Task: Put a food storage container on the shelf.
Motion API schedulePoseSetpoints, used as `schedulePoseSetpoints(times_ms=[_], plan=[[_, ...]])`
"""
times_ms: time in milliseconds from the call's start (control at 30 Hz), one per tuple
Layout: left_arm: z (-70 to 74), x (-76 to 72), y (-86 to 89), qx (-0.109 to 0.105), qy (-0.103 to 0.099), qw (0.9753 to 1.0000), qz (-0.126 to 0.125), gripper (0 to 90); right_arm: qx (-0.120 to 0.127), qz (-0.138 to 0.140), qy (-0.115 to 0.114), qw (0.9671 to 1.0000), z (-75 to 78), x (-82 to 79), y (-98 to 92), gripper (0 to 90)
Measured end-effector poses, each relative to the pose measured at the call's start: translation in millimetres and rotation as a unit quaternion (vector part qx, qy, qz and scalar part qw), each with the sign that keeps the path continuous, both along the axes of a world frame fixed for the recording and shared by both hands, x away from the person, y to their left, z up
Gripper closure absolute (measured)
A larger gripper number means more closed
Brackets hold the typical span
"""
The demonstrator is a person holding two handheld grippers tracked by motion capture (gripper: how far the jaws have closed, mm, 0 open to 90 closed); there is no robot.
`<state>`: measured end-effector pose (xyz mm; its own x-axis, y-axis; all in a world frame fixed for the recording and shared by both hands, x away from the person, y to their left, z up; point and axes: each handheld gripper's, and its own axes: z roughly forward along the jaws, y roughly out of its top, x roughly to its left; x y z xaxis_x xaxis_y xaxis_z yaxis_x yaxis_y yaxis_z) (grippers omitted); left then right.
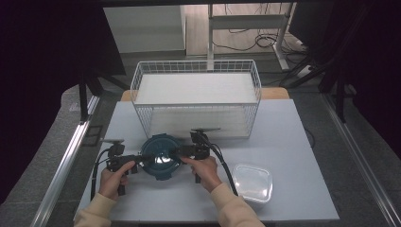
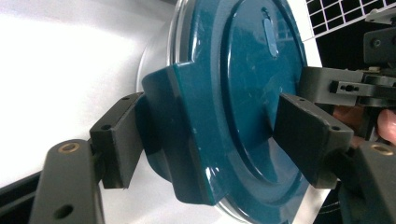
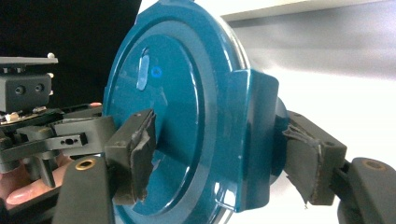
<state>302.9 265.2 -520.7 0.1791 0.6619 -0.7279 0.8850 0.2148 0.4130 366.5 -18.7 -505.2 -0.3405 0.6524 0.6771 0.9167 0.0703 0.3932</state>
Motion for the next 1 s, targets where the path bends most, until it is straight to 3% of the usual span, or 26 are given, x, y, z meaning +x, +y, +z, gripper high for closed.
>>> schedulePoseSetpoints(times_ms=[233, 333, 1000], plan=[[7.7, -6.0, -1.4, 0.005, -0.010, 0.9999, 0.006, 29.6, -0.007, 0.001, -0.017, 0.9998, 8.9, -7.9, -1.6, 34.0], [12.6, -8.8, -1.7, 0.007, -0.018, 0.9998, -0.002, 30.8, -0.009, 0.005, -0.033, 0.9994, 15.7, -13.2, -2.6, 34.2], [48.0, -24.2, -11.1, 0.006, -0.065, 0.9975, -0.025, 34.8, 0.005, 0.003, -0.074, 0.9972, 49.9, -35.6, -20.9, 34.4]])
